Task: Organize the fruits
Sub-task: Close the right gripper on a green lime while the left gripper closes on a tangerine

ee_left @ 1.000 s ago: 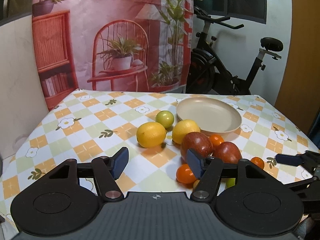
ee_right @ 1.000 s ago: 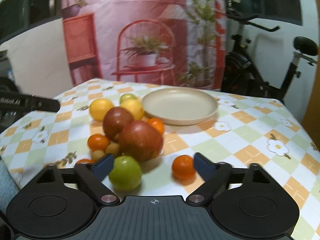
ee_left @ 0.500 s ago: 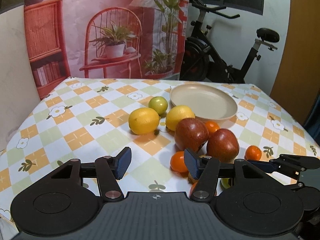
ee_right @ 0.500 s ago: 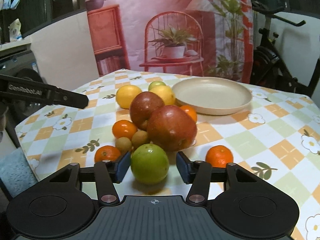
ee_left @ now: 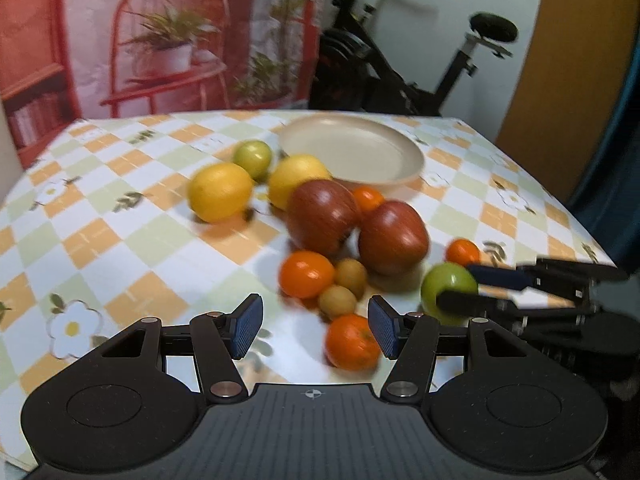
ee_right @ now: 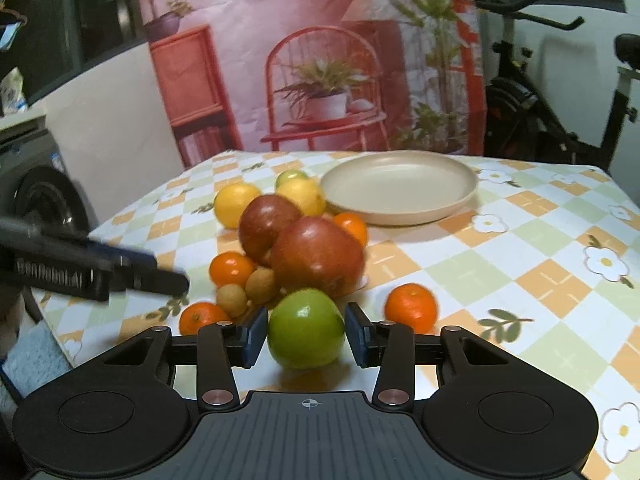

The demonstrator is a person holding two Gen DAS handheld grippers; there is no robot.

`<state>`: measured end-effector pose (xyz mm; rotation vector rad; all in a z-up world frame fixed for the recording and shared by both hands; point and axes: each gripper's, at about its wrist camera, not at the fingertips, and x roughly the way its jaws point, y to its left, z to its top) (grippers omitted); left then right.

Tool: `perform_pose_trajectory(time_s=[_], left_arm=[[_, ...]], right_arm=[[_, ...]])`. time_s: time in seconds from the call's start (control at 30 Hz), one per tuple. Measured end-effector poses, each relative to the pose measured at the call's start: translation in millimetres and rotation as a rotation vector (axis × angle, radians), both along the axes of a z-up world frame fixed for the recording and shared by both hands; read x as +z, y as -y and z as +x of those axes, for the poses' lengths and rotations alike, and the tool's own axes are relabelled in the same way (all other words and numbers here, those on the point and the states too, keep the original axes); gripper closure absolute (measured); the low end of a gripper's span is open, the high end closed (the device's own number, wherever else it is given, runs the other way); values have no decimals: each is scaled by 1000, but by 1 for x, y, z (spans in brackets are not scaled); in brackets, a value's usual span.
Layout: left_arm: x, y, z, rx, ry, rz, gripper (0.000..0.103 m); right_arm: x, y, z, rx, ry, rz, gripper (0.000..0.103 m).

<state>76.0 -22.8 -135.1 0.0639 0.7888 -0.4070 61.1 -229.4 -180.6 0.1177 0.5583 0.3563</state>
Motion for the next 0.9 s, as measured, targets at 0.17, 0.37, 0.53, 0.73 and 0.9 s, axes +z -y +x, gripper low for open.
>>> perform_pose_trajectory(time_s=[0.17,0.37,0.53,0.73,0.9], left_arm=[[-12,11,2,-69,-57,2,42],[-21,18,5,-103,-92,17,44],[-29,19,10,-98,-118,29,61],[-29,19,10,-102,-118,19,61],[-33,21,11,-104,-129,33,61]], right_arm=[[0,7,0,-19,-9,1,65],[-1,4,-5,-8,-12,-29,65],[-1,3,-8,2,-18,-46,65],[0,7,-10,3,-48,-37,63],[-1,4,-9,15,-70,-36,63]])
